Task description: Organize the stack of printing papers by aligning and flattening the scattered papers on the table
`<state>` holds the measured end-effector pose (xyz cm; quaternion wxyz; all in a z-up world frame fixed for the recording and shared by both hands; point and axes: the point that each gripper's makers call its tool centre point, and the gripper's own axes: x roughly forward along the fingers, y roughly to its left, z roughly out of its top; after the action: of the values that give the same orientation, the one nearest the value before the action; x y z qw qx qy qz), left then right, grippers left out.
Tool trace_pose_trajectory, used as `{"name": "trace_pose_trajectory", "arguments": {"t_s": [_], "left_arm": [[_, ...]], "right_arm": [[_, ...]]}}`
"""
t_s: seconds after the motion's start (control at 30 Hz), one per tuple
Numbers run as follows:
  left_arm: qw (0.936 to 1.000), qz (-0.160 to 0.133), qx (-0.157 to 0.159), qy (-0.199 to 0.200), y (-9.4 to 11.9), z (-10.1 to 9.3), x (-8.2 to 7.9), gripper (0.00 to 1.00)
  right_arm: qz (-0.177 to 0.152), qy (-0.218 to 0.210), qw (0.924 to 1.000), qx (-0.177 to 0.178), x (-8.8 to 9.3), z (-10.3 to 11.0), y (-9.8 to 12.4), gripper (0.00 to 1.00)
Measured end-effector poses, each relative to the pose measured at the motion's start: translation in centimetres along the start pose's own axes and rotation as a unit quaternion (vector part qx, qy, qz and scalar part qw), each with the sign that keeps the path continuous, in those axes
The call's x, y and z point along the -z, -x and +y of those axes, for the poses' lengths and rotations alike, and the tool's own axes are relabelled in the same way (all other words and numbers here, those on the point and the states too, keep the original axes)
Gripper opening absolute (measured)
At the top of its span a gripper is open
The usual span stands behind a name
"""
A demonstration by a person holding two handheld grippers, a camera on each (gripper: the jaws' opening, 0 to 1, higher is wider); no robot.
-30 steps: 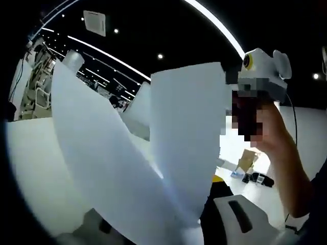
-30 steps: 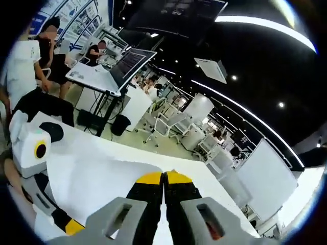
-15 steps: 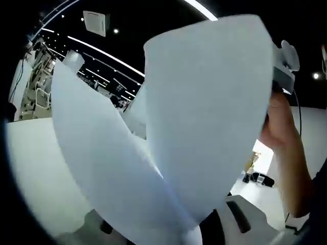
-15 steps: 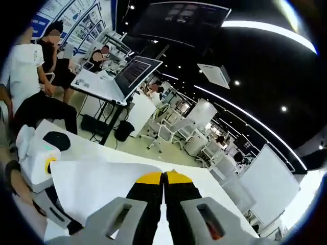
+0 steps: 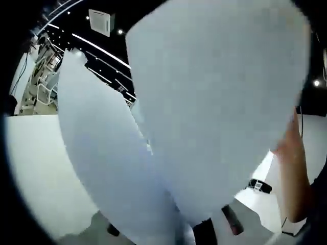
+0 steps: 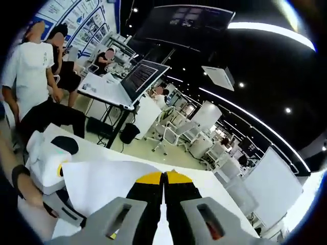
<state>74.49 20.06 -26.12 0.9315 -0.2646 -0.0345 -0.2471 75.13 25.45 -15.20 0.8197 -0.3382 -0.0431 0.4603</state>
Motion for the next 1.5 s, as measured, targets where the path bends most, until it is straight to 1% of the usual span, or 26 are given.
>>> {"name": "trace_pose_trajectory", "arguments": {"t_s": [0.1,0.23,0.3,0.53,0.73,0.87,1.13,1.23,1.37,1.5], "left_arm": [[1.0000,-0.001,-0.001,-0.003,0.0,-0.3,0.1,0.13],[1.0000,0.001,-0.002,-0.007,0.0,-0.1,0.2,0.11],[0.9999,0.002,-0.002,-0.012,0.0,-0.6,0.4,0.09],[1.0000,0.001,0.002,-0.008,0.2,-0.6,0.3,0.06],[1.0000,-0.001,0.003,-0.002,0.3,-0.6,0.2,0.06],[1.0000,-0.002,0.003,-0.002,0.4,-0.7,0.2,0.06],[1.0000,-0.002,0.002,0.000,0.3,-0.6,0.1,0.06],[1.0000,-0.002,0.001,0.000,0.3,-0.6,0.1,0.06],[1.0000,-0.002,-0.001,0.002,0.3,-0.2,0.1,0.06],[1.0000,-0.002,-0.002,0.001,0.2,0.2,0.0,0.06]], "right_arm": [[0.003,-0.002,1.0000,-0.001,0.2,0.0,0.0,0.00],[0.004,-0.004,1.0000,0.000,0.4,-0.1,0.0,0.00],[0.005,-0.007,1.0000,0.000,0.5,-0.2,0.0,0.00],[-0.001,-0.014,0.9999,0.004,0.9,-0.5,0.0,0.00],[0.003,-0.023,0.9991,0.035,2.0,-2.2,0.1,0.05],[0.004,-0.037,0.9981,0.048,2.8,-3.0,0.4,0.12],[0.004,-0.050,0.9965,0.068,4.0,-4.2,1.0,0.17],[0.004,-0.056,0.9954,0.077,4.6,-4.8,1.3,0.20],[0.001,-0.070,0.9936,0.088,5.5,-5.7,2.0,0.20],[0.008,-0.082,0.9909,0.106,6.9,-6.9,2.9,0.20]]}}
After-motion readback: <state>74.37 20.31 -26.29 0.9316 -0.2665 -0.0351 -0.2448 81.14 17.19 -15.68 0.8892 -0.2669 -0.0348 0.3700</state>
